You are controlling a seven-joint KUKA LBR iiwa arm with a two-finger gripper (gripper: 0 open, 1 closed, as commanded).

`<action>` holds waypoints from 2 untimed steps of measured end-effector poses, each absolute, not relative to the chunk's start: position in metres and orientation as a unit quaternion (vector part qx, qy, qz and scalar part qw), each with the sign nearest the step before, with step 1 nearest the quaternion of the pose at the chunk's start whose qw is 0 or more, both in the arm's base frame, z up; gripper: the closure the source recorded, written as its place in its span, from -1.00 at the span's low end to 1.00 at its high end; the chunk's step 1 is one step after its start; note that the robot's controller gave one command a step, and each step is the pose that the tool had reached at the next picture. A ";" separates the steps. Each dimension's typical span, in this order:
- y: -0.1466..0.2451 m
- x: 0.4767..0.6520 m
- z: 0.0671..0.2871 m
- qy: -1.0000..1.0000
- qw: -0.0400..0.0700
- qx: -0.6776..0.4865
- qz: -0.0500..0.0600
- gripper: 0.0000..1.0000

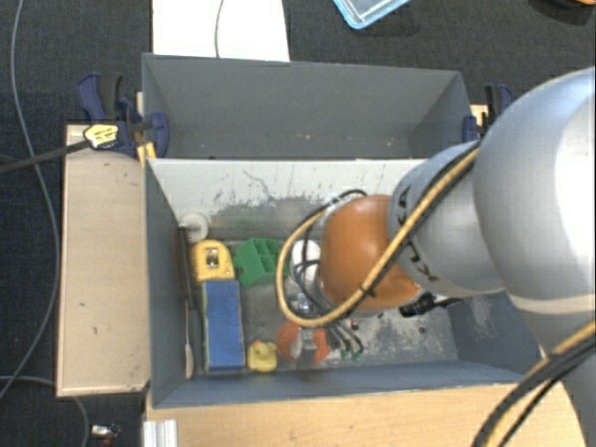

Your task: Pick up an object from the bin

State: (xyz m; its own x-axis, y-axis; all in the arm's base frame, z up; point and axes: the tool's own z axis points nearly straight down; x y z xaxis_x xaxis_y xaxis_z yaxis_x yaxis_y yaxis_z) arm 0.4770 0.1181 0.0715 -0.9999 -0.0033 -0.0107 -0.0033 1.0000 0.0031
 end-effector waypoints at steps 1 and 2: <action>0.118 0.478 0.134 1.000 0.006 0.001 0.002 1.00; 0.118 0.476 0.128 1.000 0.003 0.002 0.001 1.00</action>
Offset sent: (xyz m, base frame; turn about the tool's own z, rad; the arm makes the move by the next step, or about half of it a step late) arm -0.0024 -0.0005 0.0519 0.0019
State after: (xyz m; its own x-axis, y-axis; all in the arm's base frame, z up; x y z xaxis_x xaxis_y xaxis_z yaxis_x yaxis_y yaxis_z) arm 0.4763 0.1176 0.1281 -1.0000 0.0041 -0.0066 0.0041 1.0000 0.0028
